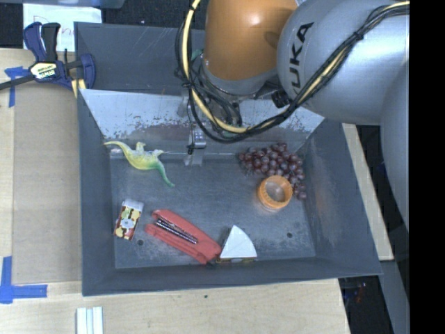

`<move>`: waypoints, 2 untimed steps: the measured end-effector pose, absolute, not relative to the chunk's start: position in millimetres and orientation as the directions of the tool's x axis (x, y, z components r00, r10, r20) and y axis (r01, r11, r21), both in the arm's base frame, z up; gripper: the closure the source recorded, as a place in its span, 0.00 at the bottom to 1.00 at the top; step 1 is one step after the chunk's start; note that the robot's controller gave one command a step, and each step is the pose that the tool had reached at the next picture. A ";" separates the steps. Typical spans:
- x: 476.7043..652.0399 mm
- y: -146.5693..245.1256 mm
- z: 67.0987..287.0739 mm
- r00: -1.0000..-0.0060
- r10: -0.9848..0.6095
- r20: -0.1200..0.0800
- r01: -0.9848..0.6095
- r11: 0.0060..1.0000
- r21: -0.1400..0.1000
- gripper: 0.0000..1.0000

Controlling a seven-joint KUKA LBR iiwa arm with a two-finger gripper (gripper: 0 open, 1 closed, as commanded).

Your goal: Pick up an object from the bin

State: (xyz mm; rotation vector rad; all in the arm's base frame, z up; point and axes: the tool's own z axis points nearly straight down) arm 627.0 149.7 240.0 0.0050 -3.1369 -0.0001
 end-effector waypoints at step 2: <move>629.0 210.0 165.3 -0.998 0.064 -0.006 0.064 0.998 0.003 0.00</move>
Offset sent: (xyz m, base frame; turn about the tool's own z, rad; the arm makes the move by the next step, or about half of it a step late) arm 0.0001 0.0628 -0.0800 0.0695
